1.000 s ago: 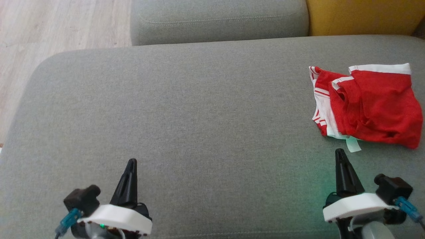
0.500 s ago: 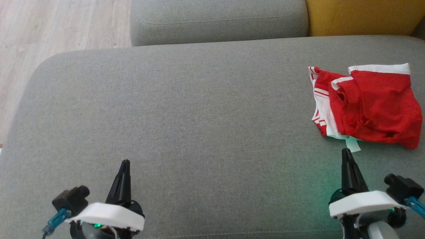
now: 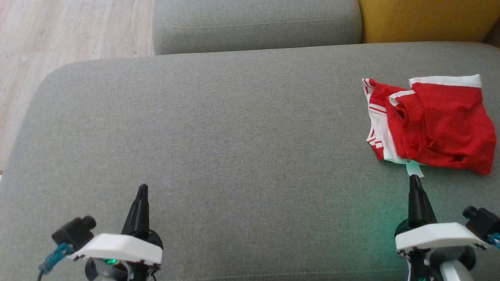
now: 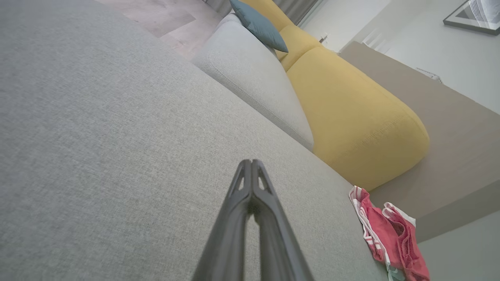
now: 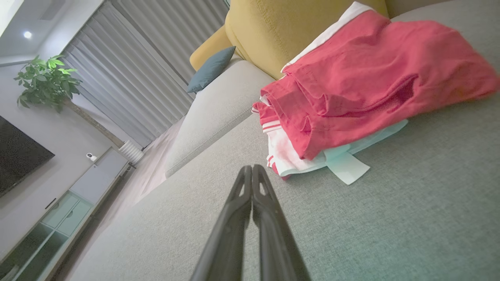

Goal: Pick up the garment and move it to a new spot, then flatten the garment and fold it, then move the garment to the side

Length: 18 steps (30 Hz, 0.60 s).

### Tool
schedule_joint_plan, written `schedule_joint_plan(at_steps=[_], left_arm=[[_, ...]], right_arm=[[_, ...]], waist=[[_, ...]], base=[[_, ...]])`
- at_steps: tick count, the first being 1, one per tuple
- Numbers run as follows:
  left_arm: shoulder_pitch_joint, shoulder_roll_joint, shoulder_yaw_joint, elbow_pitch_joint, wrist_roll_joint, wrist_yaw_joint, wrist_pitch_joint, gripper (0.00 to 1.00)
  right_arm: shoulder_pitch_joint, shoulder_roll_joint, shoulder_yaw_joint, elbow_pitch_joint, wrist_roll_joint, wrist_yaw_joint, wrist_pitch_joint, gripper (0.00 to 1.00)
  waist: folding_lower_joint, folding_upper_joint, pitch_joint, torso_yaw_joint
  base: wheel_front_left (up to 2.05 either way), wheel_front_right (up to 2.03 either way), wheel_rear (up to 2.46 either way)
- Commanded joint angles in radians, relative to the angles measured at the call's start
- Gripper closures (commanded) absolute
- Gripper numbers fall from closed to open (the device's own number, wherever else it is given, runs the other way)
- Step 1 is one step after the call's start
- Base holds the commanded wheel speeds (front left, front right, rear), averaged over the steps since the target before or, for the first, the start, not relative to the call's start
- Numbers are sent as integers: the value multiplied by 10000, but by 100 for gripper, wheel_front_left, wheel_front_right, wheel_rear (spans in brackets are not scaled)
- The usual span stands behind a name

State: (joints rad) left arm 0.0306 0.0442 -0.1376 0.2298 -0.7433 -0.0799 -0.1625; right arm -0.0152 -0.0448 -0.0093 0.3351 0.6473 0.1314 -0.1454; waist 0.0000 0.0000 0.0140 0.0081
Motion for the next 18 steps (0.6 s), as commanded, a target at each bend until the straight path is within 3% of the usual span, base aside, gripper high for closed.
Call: schedule_joint_plan(at_steps=[1,18], left_arm=[[-547,129,300,-287,-292,-67,89,100],[-706,166,671,-205,-2011,-154,563,100]], right_arm=[[-550,-60,-16,-391,322,-2,84,100],[-623,-72,-204,-494,2181,-3,569,100]], waist=[[0,0,-2,-1],[0,0,-23,-17]], base=[[0,0,0],[0,0,0]])
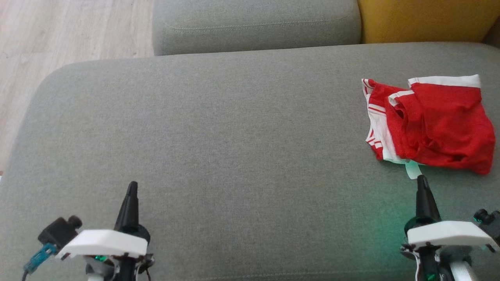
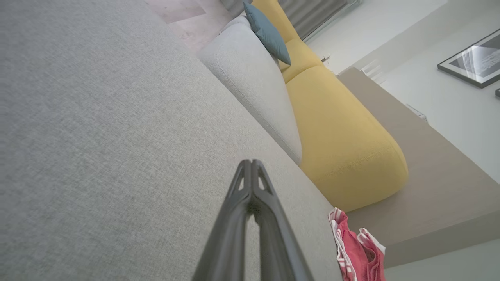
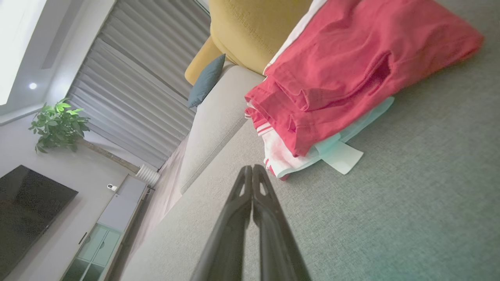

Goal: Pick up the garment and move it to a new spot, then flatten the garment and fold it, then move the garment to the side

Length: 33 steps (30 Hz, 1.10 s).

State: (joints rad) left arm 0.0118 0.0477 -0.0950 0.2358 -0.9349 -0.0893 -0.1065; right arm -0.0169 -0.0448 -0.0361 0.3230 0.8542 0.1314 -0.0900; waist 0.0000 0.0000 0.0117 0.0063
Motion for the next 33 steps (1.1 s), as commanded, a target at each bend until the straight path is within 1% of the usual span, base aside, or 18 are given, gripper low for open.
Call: schedule_joint_plan(at_steps=[1,33], left_arm=[[-528,133,267,-260,-196,-66,32,100],[-835,167,1012,-97,-3388,-231,963,100]], right_arm=[[-610,-72,53,-379,222,-3,43,100],[-750,-84,-316,-571,3706,-5,966,100]], waist=[[0,0,-1,0],[0,0,-41,-30]], base=[[0,0,0],[0,0,0]])
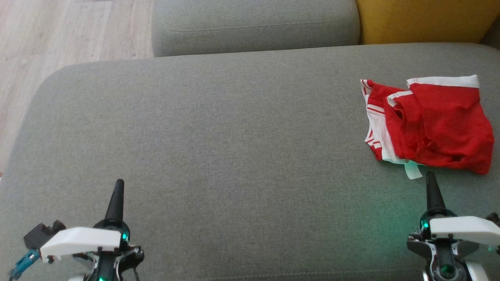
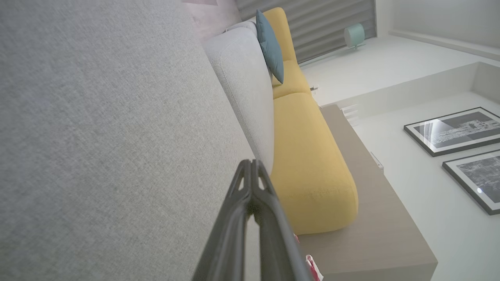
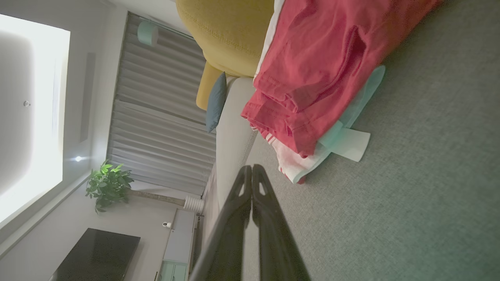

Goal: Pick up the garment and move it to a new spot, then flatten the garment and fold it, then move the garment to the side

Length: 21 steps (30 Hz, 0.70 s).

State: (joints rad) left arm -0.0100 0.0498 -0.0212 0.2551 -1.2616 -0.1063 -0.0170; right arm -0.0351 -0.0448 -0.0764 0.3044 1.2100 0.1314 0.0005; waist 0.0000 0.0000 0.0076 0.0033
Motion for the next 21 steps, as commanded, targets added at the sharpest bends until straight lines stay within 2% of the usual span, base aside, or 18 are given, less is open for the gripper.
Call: schedule_joint_plan(at_steps=[1,21], left_arm=[[-626,146,298,-285,-220,-65,97,100],[-820,153,785,-181,-2199,-168,697,100]], right_arm=[[-572,-84,75,-391,256,-5,89,100],[-660,-87,-161,-511,2431,-7,671,100]], waist=[[0,0,-1,-1],[0,0,-26,-19]], base=[[0,0,0],[0,0,0]])
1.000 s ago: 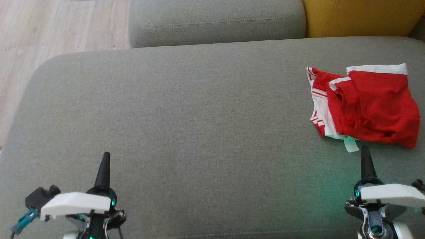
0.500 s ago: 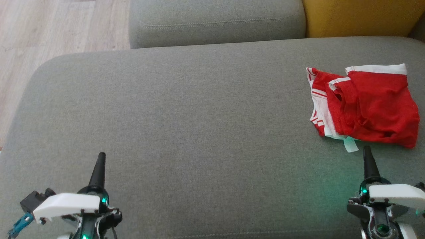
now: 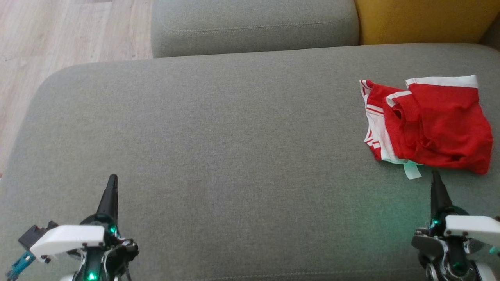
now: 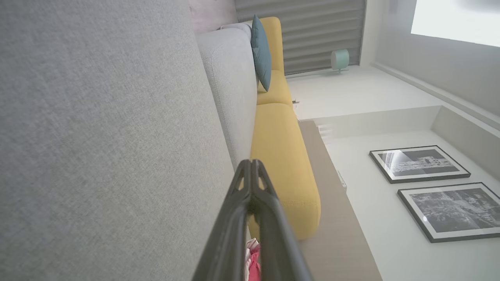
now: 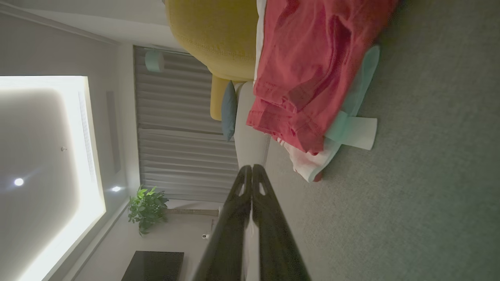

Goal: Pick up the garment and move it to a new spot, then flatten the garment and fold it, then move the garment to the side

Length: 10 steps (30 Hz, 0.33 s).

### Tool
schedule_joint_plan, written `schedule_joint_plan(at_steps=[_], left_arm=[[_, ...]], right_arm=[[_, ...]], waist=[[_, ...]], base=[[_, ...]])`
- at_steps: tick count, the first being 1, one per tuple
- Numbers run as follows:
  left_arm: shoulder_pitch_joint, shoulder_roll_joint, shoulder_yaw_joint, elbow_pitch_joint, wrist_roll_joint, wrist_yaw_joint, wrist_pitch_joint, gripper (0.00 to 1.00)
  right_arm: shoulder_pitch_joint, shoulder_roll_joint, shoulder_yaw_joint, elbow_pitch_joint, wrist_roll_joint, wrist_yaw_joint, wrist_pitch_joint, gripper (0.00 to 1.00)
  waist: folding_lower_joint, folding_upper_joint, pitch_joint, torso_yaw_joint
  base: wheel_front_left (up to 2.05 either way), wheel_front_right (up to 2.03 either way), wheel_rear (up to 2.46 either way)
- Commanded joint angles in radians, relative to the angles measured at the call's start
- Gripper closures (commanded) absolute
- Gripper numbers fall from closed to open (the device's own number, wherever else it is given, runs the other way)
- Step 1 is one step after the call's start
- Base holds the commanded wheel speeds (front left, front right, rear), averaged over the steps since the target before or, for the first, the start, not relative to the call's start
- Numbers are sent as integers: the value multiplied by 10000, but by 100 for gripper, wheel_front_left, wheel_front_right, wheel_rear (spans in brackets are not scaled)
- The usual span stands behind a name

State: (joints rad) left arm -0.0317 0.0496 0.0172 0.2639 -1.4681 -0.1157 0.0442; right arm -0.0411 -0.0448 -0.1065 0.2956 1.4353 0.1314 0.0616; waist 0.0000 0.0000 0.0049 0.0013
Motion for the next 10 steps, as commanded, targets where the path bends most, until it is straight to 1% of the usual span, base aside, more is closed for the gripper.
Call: schedule_joint_plan(at_steps=[1,10], left_arm=[[-613,155,426,-264,-233,-79,115,100],[-701,156,648,-218,-1118,-126,387,100]], right_arm=[[-605,-87,128,-429,287,-7,88,100],[-644,-88,21,-483,1262,-7,349,100]], waist=[[0,0,-1,0],[0,0,-13,-9]], base=[[0,0,0],[0,0,0]])
